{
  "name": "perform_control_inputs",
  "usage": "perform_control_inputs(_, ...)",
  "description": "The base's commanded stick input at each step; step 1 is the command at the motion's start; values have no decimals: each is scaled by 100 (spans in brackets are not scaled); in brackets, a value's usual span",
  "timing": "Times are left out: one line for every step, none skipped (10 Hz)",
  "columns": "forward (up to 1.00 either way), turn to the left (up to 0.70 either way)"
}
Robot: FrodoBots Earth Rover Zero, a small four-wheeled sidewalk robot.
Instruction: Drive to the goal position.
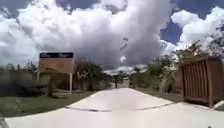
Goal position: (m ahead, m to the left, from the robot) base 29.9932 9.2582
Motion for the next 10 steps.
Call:
perform_control_inputs(85,0)
perform_control_inputs(85,0)
perform_control_inputs(85,0)
perform_control_inputs(85,0)
perform_control_inputs(85,0)
perform_control_inputs(85,0)
perform_control_inputs(85,0)
perform_control_inputs(85,0)
perform_control_inputs(85,0)
perform_control_inputs(85,-9)
